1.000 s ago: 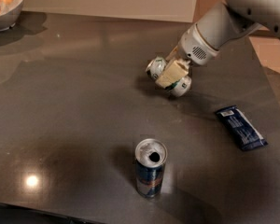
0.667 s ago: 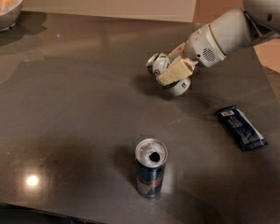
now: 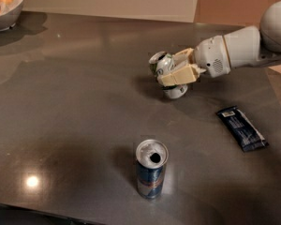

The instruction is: Place 7up can upright

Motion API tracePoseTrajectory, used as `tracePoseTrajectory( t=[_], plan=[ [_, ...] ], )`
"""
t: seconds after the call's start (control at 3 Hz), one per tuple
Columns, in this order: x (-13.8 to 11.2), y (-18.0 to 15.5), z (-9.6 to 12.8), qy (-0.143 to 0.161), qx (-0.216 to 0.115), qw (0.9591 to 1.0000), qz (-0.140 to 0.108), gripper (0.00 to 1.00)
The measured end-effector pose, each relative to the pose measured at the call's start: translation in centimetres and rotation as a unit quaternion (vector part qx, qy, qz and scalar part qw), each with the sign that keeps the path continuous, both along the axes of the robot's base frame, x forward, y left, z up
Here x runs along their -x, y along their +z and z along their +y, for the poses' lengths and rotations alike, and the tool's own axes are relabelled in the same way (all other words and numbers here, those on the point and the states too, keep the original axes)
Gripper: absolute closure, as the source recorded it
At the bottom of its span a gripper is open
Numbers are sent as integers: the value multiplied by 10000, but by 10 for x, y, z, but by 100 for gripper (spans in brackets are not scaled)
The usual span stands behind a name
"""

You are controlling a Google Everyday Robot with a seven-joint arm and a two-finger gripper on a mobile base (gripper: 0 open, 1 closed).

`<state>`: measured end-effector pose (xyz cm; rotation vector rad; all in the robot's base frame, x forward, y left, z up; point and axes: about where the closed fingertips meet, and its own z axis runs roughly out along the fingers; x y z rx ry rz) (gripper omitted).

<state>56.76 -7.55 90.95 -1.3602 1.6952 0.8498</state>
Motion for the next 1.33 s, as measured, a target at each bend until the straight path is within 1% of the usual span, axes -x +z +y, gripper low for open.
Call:
tracePoseTrajectory(
  t=[0.33,0.67,1.0,1.33],
  plan=[
    [4,-6,2,-26,-482,9988,-90,100],
    [4,-8,3,-108,-839,9960,-294,100],
    [3,-11,2,-258,-1175,9920,-389,88],
    [1,-14,2,-321,-1476,9877,-399,65]
  ],
)
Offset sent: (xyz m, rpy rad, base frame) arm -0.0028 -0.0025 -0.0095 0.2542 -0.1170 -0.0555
